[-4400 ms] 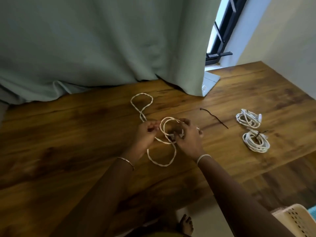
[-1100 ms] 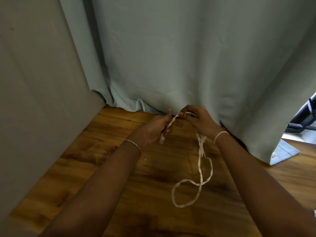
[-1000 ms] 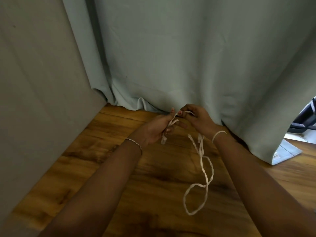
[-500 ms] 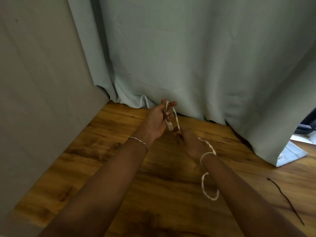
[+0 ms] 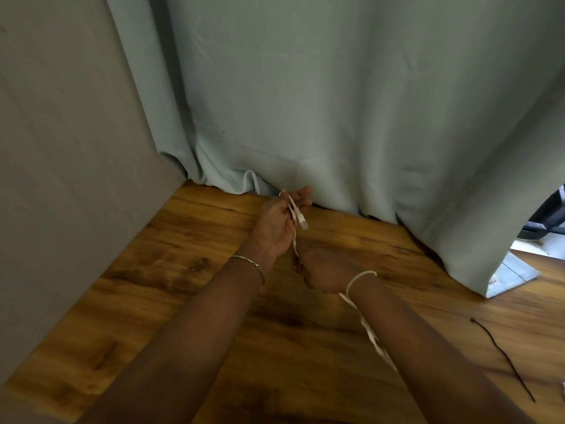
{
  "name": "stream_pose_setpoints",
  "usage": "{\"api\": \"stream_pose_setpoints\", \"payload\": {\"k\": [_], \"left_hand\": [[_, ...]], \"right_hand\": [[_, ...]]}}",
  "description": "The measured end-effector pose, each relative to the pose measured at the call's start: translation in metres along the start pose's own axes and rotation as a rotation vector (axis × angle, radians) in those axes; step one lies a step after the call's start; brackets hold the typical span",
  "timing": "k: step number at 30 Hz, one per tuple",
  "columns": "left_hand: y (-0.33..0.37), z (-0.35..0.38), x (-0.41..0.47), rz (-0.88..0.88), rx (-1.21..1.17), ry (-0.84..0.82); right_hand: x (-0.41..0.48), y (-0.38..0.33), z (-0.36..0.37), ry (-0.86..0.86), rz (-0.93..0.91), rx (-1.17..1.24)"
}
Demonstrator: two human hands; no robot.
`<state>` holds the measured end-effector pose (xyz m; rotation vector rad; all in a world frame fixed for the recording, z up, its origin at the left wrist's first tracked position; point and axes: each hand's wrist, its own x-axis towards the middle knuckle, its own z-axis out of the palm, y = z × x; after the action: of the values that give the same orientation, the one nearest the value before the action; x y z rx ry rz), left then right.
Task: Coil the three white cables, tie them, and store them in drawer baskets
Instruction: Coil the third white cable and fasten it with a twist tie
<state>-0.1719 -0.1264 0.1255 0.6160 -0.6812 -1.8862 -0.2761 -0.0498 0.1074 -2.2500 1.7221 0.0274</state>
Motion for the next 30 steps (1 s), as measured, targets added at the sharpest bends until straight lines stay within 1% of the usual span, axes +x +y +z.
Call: {"api": "stream_pose_setpoints", "payload": {"k": [3, 5, 7, 10, 14, 16, 20, 24, 28, 30], "left_hand": [[0.002, 0.000, 0.003, 0.006, -0.073, 0.043], [0.001, -0.004, 0.004, 0.033, -0.034, 0.035], [-0.002, -0.009, 0.005, 0.073, 0.088, 0.028], [-0.006, -0.021, 0.009, 0.139, 0.448, 0.047], [-0.012, -0.036, 0.005, 0.093, 0.950, -0.084], [-0.015, -0.039, 0.001, 0.065, 1.095, -0.129], [-0.011, -0.040, -0.005, -0.072, 1.008, -0.127], [-0.005, -0.032, -0.023, -0.183, 0.918, -0.187], [-0.006, -0.032, -0.022, -0.201, 0.728, -0.123], [-0.005, -0.032, -0.023, -0.241, 0.648, -0.128]], "right_hand": [[0.001, -0.002, 0.013, -0.002, -0.032, -0.023], [0.001, -0.001, 0.018, 0.051, -0.052, 0.007], [0.002, 0.001, 0.015, 0.081, -0.060, 0.041], [0.002, 0.005, 0.005, 0.139, -0.055, 0.059], [0.008, 0.007, -0.011, 0.218, -0.072, 0.059], [0.009, 0.007, -0.018, 0.242, -0.037, 0.044], [0.010, 0.020, -0.034, 0.249, 0.024, 0.263], [0.020, 0.037, -0.036, 0.285, 0.053, 0.275], [0.026, 0.042, -0.035, 0.333, 0.039, 0.305], [0.029, 0.044, -0.034, 0.329, 0.043, 0.373]]}}
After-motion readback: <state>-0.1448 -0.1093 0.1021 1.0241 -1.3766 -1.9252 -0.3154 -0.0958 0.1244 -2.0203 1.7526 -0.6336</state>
